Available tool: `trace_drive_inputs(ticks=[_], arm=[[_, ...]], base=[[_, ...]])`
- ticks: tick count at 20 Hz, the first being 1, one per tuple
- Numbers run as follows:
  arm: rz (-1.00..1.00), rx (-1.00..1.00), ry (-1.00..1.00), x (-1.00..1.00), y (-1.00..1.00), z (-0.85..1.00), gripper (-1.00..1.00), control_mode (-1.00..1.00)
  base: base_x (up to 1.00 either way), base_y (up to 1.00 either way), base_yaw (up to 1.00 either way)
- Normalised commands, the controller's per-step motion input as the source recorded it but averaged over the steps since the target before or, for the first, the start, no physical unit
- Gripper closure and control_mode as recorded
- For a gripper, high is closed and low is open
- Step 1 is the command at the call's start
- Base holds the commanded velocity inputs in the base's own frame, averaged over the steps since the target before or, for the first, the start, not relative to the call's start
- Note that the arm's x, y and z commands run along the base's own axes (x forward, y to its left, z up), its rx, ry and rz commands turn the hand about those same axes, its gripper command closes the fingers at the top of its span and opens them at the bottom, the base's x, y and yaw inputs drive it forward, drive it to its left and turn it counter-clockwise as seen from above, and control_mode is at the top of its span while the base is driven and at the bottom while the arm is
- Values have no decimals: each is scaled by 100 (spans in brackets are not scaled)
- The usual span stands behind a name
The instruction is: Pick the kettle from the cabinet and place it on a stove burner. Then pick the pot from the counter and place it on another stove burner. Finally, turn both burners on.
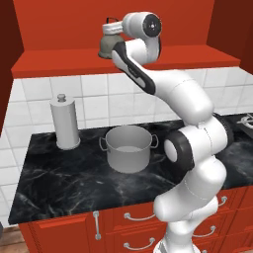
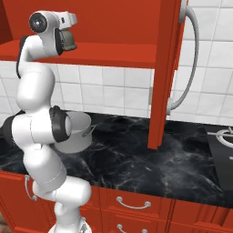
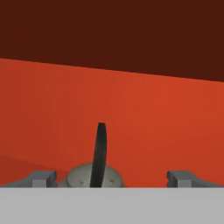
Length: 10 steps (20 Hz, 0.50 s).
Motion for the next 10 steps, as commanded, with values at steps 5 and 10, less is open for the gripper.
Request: trace_drive_inputs(ticks=[5, 10], arm=[[0, 0, 0, 12, 18, 0, -100, -100], [0, 0, 0, 14, 5, 0, -100, -100]], base=[[0, 0, 0], [0, 0, 0]])
